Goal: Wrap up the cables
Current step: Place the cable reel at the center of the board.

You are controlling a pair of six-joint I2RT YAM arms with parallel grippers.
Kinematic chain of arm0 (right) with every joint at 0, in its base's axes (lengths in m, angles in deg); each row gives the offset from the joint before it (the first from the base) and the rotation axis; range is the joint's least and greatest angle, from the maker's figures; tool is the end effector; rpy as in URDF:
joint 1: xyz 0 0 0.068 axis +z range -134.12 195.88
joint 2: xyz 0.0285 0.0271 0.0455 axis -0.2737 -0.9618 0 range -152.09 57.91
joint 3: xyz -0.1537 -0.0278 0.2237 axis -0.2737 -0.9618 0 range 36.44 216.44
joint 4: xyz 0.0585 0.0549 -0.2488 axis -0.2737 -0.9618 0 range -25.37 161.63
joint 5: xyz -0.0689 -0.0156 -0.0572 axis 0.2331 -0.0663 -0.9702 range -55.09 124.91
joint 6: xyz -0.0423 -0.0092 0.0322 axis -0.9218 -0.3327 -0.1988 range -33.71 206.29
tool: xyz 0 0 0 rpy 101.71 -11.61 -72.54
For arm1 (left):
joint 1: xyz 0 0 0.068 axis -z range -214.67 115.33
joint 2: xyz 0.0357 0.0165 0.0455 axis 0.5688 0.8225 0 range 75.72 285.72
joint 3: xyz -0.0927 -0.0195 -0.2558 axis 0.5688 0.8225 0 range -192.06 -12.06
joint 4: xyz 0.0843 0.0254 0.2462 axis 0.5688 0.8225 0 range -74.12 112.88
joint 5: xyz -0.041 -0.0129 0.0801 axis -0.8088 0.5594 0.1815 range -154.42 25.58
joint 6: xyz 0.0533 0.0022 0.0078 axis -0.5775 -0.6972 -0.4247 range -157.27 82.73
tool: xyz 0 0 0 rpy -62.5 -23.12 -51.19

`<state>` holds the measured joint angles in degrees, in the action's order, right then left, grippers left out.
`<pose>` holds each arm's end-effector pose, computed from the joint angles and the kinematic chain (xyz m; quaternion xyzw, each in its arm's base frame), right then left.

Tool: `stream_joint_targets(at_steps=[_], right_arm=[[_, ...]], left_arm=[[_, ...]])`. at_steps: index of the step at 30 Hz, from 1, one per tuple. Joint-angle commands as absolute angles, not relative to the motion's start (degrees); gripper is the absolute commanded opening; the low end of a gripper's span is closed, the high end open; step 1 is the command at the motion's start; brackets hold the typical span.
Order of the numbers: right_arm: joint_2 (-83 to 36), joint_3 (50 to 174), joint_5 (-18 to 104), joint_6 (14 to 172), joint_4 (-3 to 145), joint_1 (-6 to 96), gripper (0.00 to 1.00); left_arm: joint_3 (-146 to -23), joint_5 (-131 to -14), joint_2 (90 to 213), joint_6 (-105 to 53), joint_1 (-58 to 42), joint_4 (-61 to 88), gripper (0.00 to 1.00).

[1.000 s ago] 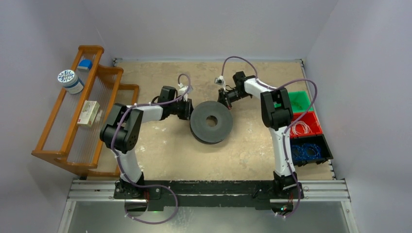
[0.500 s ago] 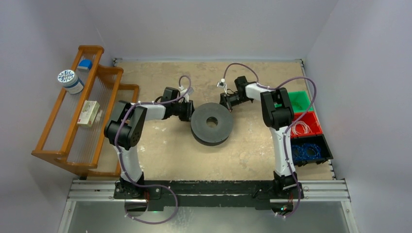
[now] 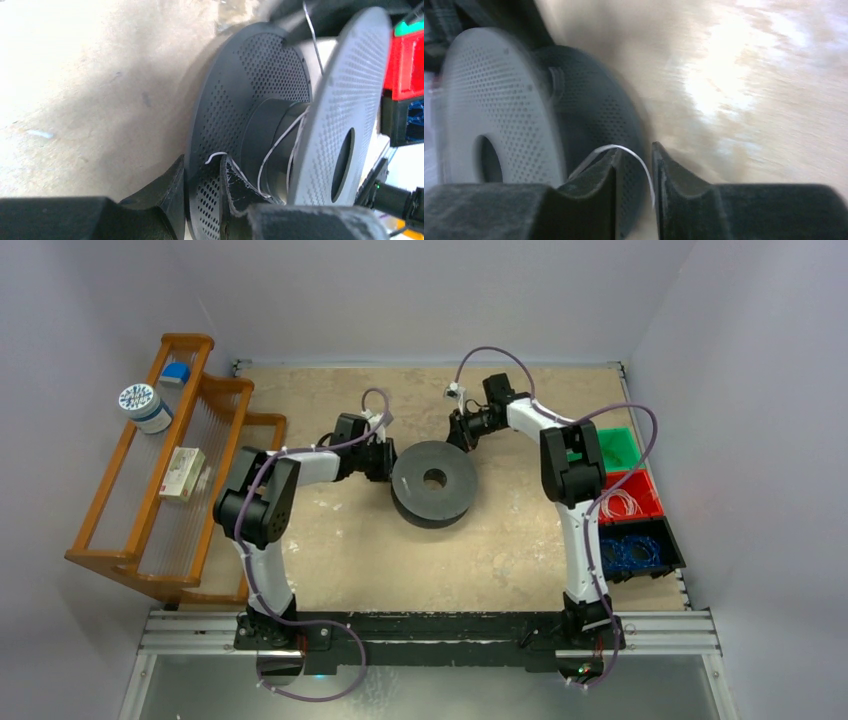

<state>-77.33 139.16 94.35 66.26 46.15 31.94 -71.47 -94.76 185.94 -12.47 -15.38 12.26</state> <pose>0.4673 0.1664 0.1401 -0.3885 0.7515 0.4679 0.2558 0.3563 -0.1437 0.1324 0.0522 0.9021 -0.3581 0.2351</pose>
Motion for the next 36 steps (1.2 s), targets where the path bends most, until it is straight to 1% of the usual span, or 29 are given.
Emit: stream_joint_targets(at_steps=[1, 3, 5, 9, 11, 14, 16, 18, 23, 25, 28, 31, 32, 36], right_arm=[[-78.9, 144.8, 84.8, 66.6, 42.1, 33.9, 0.33], [-78.0, 144.0, 82.0, 67.2, 43.6, 33.9, 0.35], [-76.3, 142.0, 78.7, 69.2, 46.5, 33.6, 0.40], [-74.2, 140.3, 77.9, 71.8, 50.0, 31.8, 0.46], [-73.9, 140.7, 81.6, 73.0, 50.3, 30.4, 0.47], [-74.8, 142.4, 91.3, 73.8, 48.8, 28.1, 0.49], [-75.7, 144.7, 92.4, 71.2, 44.8, 27.7, 0.50], [-75.3, 144.3, 92.3, 71.4, 44.6, 27.7, 0.50], [-72.1, 140.5, 88.3, 75.5, 49.2, 27.1, 0.50], [-70.3, 138.9, 87.1, 76.5, 50.9, 26.7, 0.50], [-68.0, 137.4, 84.1, 75.6, 51.7, 26.6, 0.50], [-64.4, 135.6, 80.8, 71.2, 52.2, 26.6, 0.51], [-63.0, 134.5, 80.3, 69.8, 52.5, 26.6, 0.51], [-57.7, 129.8, 76.4, 61.1, 52.6, 26.7, 0.51]], left_arm=[[-71.5, -59.8, 189.8, -20.4, -15.8, 15.2, 0.00], [-71.1, -58.6, 189.9, -19.9, -15.9, 15.4, 0.01], [-70.9, -58.4, 190.3, -19.4, -16.4, 15.6, 0.04], [-71.1, -58.5, 190.5, -18.2, -17.9, 15.8, 0.07], [-70.9, -59.2, 190.3, -17.5, -18.8, 17.4, 0.08], [-69.1, -62.2, 189.7, -16.0, -20.7, 15.6, 0.10], [-68.3, -64.1, 189.3, -15.1, -21.9, 13.7, 0.11], [-67.6, -66.3, 188.9, -14.8, -22.8, 12.8, 0.14], [-67.1, -71.5, 188.6, -13.5, -23.3, 12.4, 0.25], [-67.1, -72.2, 188.3, -13.2, -23.3, 12.0, 0.28], [-67.4, -71.2, 187.6, -12.9, -23.4, 12.4, 0.37], [-66.7, -68.9, 186.1, -12.1, -23.4, 11.9, 0.59], [-66.5, -68.4, 185.5, -12.0, -23.4, 11.8, 0.62], [-65.9, -66.1, 183.5, -11.7, -23.5, 11.5, 0.65]])
